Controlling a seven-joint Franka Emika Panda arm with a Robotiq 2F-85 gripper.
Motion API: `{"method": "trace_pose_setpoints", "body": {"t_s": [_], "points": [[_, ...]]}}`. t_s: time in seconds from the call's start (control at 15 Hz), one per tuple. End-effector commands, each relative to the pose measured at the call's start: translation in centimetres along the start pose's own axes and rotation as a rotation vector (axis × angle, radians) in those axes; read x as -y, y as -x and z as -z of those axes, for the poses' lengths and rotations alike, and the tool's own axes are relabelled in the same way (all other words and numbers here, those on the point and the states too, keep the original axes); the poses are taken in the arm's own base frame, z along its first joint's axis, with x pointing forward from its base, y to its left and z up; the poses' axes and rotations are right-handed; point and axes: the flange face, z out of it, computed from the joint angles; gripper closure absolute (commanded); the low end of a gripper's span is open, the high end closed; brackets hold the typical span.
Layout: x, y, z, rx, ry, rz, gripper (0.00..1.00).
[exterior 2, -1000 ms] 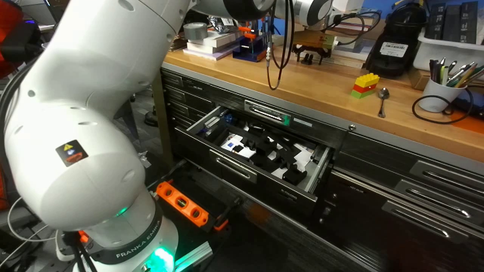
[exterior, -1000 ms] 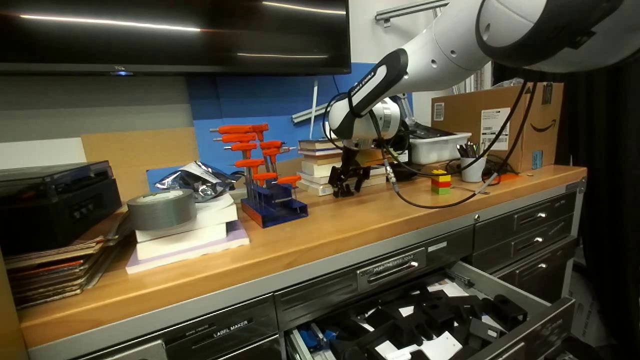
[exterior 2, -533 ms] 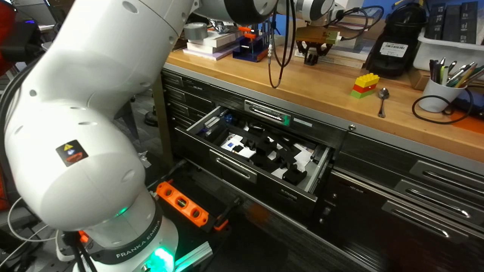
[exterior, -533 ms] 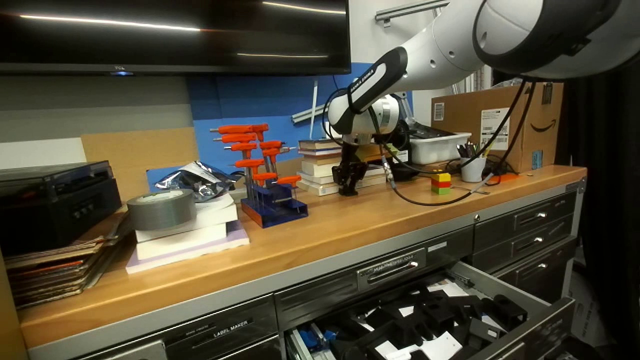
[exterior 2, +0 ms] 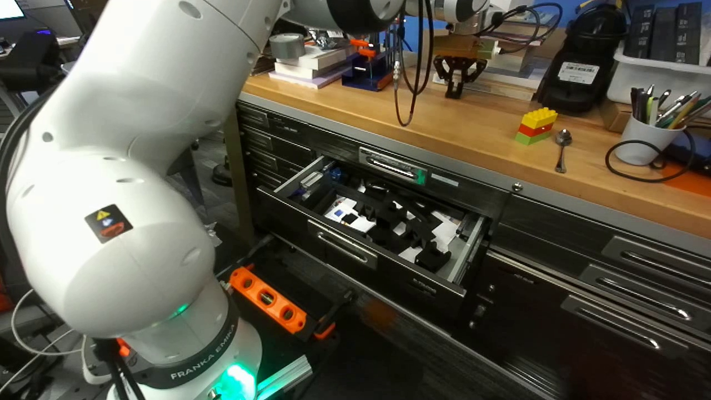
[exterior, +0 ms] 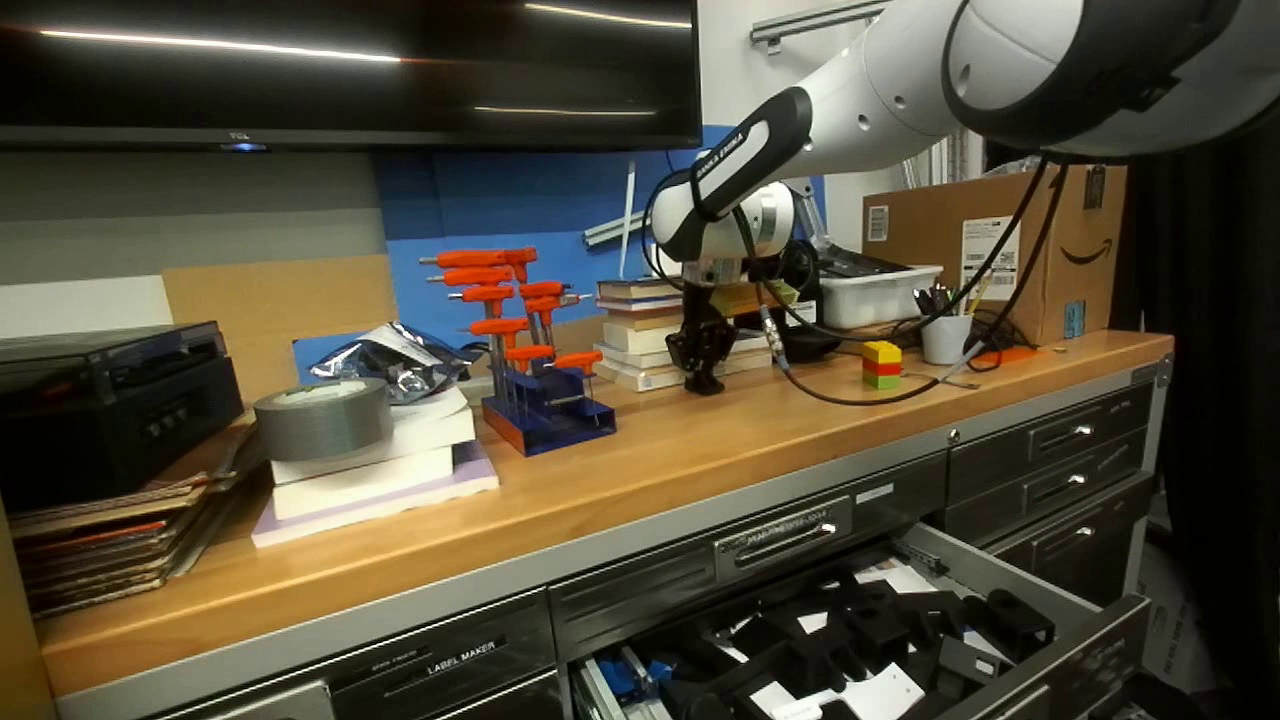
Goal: Put the black objects into the drawer then close the drawer.
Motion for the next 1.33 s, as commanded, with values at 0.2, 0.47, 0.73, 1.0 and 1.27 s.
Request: {"method": "trace_pose_setpoints", "body": {"t_s": [0.2,0.47,0.73,1.0,1.27], "points": [[1.7,2.6,2.8,0.11,0.07,-0.077,0.78],[2.5,5.9,6.0,0.156,0.118,-0.162,0.78],[3.9,9.9,9.2,0.198,0.166,-0.243,0.78],[5.7,14.8,10.8,0.238,0.174,-0.328,0.78],[7.3,20.7,10.5,0.276,0.153,-0.401,0.78]]}}
